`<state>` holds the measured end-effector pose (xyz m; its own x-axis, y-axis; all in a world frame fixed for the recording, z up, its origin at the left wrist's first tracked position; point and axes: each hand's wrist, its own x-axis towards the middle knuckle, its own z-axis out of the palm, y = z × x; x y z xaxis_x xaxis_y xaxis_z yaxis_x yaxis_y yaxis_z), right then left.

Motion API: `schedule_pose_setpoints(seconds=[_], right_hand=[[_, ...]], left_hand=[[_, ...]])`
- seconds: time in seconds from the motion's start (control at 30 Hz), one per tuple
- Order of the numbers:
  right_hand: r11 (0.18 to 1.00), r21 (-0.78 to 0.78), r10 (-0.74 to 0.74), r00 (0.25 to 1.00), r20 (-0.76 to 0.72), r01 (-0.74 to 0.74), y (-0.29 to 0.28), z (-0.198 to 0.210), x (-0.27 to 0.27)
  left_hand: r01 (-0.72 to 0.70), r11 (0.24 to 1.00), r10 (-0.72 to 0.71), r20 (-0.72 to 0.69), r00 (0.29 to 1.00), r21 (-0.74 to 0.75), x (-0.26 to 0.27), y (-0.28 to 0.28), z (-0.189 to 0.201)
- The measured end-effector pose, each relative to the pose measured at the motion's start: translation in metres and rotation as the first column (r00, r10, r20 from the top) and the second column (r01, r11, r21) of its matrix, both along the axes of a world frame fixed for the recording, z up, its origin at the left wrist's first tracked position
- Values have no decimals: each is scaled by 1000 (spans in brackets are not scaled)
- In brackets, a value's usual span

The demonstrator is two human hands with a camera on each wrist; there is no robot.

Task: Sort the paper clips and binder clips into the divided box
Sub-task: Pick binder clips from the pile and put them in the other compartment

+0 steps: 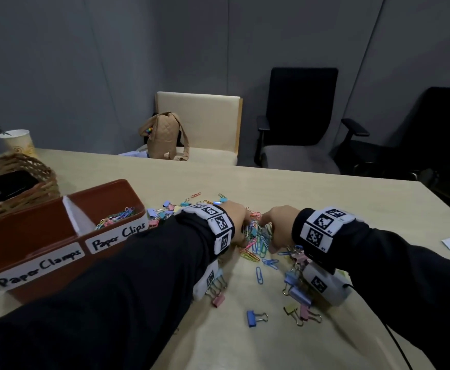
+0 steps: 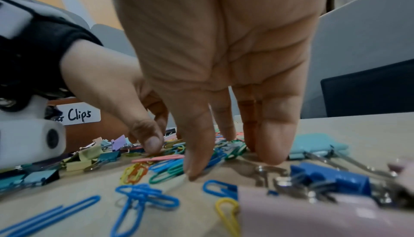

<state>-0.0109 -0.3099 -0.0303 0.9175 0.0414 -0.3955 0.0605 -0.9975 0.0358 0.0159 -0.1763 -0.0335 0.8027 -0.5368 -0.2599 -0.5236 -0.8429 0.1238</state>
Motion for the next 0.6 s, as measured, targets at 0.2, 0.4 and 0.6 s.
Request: schedule_pose_setpoints(seconds=[0.2, 0.4, 0.6], right_hand=[[991, 136, -3, 1000, 4, 3, -1, -1, -5], [976, 216, 23, 999, 36, -31, 2, -2, -10], [980, -30, 198, 980, -6, -198, 5, -4, -9]], left_hand=[[7, 1000, -7, -40, 999, 1, -2, 4, -1], [-7, 998, 1, -100, 995, -55, -12, 12, -3], [64, 998, -63, -55, 996, 19, -19, 9, -3]])
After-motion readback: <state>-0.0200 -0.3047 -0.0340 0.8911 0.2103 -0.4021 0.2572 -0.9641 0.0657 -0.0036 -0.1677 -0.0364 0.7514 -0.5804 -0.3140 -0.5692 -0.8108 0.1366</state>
